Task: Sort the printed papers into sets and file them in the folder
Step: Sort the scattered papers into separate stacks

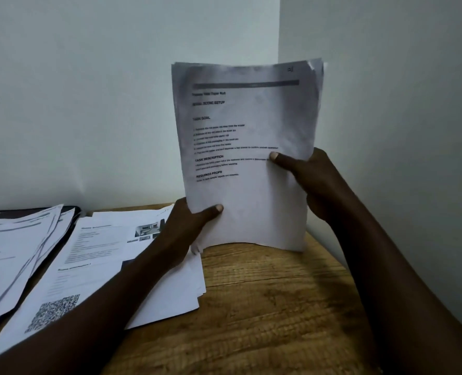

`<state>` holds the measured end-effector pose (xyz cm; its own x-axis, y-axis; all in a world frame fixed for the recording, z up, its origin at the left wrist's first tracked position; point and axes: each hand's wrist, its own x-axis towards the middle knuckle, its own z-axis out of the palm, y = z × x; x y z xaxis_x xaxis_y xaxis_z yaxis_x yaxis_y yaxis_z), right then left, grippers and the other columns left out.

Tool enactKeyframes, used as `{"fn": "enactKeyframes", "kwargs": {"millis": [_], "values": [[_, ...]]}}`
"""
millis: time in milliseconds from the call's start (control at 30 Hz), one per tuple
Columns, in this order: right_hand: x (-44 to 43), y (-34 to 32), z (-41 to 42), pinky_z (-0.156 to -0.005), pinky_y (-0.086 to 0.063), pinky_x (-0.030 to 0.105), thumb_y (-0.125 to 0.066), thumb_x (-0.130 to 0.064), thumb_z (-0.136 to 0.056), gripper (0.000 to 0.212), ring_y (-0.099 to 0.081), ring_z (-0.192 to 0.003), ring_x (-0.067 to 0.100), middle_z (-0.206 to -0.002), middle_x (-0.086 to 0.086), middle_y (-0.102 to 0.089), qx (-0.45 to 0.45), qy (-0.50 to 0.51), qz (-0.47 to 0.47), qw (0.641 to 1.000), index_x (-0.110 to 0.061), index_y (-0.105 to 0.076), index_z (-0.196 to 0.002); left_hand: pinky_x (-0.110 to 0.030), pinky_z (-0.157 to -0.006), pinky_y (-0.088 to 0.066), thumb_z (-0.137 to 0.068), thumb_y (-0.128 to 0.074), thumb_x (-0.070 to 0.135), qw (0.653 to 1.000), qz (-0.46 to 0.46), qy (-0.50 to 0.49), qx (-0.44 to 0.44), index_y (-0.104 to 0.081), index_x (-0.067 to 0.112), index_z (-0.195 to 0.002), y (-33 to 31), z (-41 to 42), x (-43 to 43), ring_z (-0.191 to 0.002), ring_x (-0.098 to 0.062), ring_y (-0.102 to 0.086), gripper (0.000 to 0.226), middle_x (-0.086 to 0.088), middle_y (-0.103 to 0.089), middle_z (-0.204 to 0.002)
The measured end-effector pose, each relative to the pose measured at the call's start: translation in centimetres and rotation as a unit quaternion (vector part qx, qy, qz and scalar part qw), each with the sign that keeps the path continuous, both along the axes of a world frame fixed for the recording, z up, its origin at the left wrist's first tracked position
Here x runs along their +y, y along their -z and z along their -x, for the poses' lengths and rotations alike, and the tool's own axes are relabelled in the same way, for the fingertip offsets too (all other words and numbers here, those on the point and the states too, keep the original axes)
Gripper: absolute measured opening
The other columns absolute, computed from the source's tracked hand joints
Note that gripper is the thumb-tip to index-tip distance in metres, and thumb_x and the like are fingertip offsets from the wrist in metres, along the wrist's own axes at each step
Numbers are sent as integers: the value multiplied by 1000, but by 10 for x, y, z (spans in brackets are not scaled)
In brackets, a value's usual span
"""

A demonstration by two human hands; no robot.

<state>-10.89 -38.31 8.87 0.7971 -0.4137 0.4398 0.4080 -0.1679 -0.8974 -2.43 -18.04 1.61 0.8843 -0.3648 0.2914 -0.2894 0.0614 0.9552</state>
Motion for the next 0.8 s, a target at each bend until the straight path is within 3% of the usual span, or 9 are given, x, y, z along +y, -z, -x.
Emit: {"fn": "enactKeyframes", "kwargs": {"millis": [100,233,333,467,533,600,667,700,800], "values": [[-6,3,-5,-92,-53,38,-72,-22,-86,41,-65,-104,20,-115,3,-68,-3,46,7,999,-13,-62,-124,-49,-93,-54,-82,-76,15,996,-70,30,38,-60,25,-106,8,-3,3,-102,-25,-66,30,-8,-69,-112],[-18,2,-3,-92,-51,37,-71,-20,-86,45,-62,-104,22,-119,5,-66,-29,122,-25,992,-10,-60,-128,-35,-74,-61,-90,-56,-11,989,-106,65,81,-57,-5,-121,4,-7,5,-93,-30,-69,32,-25,-66,-109],[-26,0,0,-91,-54,40,-70,-21,-85,30,-67,-98,22,-107,0,-70,-22,135,-28,990,-18,-66,-114,-31,-77,-61,-93,-48,-13,978,-143,118,94,-53,-21,-115,-3,-10,14,-96,-33,-68,24,-41,-59,-112],[-27,0,2,-86,-57,41,-68,-21,-86,4,-70,-85,18,-91,-3,-72,-19,119,-11,993,-24,-66,-85,-36,-95,-54,-88,-50,-16,952,-187,232,74,-70,3,-106,-28,-11,39,-107,-32,-66,33,-20,-70,-110],[-26,-2,6,-77,-57,31,-65,-15,-90,8,-70,-78,11,-89,-4,-71,-26,89,-41,995,-23,-65,-88,-39,-96,-54,-85,-54,-17,954,-173,238,51,-68,11,-115,-46,-12,52,-112,-33,-64,44,-17,-69,-117],[-24,-5,11,-83,-56,35,-65,-13,-91,9,-70,-89,17,-99,2,-72,-14,24,-81,996,-18,-65,-99,-36,-84,-59,-87,-46,-19,973,-112,196,53,-59,14,-129,-63,-9,61,-109,-28,-67,54,-12,-68,-122],[-15,-8,13,-92,-53,46,-70,-19,-87,21,-67,-103,29,-112,12,-70,26,-38,-92,995,-9,-67,-104,-32,-70,-60,-94,-44,-6,988,-2,142,68,-57,16,-131,-80,-6,71,-97,-21,-72,45,-11,-69,-121],[-10,-8,13,-92,-53,48,-72,-21,-85,29,-66,-105,32,-115,16,-69,51,-58,-94,993,-5,-67,-108,-33,-69,-60,-97,-46,12,987,50,127,83,-55,16,-133,-88,-6,75,-97,-20,-72,37,-12,-67,-124],[17,-2,10,-72,-60,36,-65,-8,-88,24,-70,-84,26,-110,18,-70,131,-160,-122,971,-2,-65,-112,-48,-91,-55,-90,-46,58,978,95,136,126,-54,15,-137,-102,0,88,-117,-27,-64,64,-13,-62,-132]]}}
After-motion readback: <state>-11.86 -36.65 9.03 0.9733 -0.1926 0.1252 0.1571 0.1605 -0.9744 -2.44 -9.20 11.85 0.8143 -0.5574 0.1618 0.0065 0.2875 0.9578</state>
